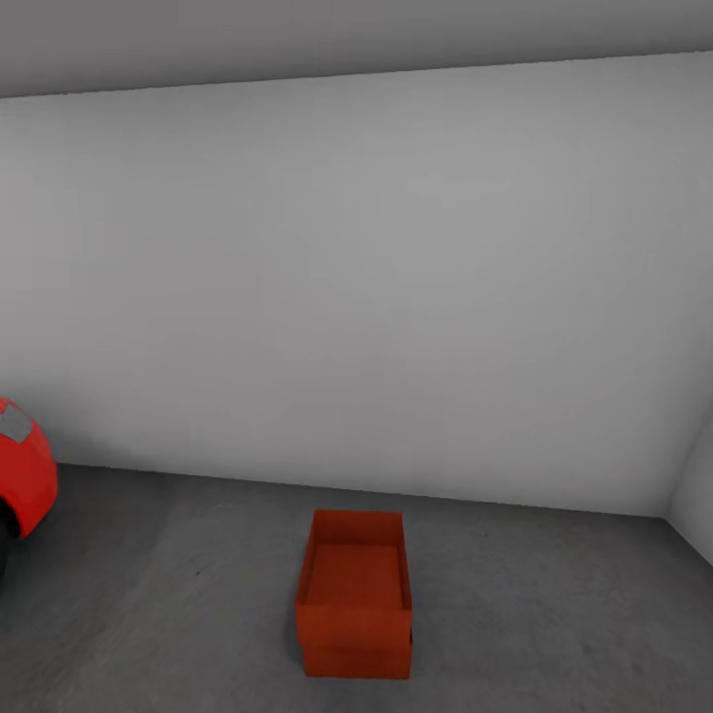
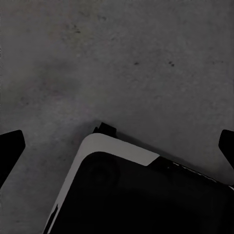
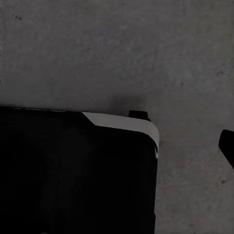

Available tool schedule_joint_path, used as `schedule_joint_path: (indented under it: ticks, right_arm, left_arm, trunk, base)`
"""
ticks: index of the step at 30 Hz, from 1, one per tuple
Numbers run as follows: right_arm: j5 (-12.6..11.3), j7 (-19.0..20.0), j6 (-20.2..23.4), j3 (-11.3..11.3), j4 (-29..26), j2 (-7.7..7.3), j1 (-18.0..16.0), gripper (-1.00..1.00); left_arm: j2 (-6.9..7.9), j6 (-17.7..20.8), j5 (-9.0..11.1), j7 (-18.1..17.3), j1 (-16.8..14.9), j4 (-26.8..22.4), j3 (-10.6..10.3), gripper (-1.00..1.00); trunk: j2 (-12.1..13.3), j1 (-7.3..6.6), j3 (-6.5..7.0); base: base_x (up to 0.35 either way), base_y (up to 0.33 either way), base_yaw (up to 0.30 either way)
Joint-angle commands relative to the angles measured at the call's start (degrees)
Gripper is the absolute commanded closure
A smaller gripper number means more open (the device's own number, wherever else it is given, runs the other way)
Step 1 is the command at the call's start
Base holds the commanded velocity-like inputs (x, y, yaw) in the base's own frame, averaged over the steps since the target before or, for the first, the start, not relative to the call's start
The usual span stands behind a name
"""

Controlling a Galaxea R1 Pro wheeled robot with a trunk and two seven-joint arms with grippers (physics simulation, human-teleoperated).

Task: Move the two storage containers from the living room to the garage. In the garage, place one container on the floor and stack the other container on top of it (either order is fine).

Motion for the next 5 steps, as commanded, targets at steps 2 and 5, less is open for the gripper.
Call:
schedule_joint_path:
  ticks: [2,5]
  right_arm:
    - [-0.5,0.1,-0.3,0.4,0.2,-0.01,-0.1,-1.00]
    - [-0.5,0.1,-0.3,0.4,0.2,-0.03,-0.1,-1.00]
  left_arm:
    - [-0.02,-0.1,0.3,0.2,0.0,0.0,-0.5,-1.00]
    - [-0.02,-0.1,0.3,0.2,0.0,0.0,-0.5,-1.00]
  trunk:
    - [-0.1,0.02,-0.10]
    - [-0.1,0.02,-0.10]
  base:
    - [0.000,0.000,0.000]
    - [0.000,0.000,0.000]
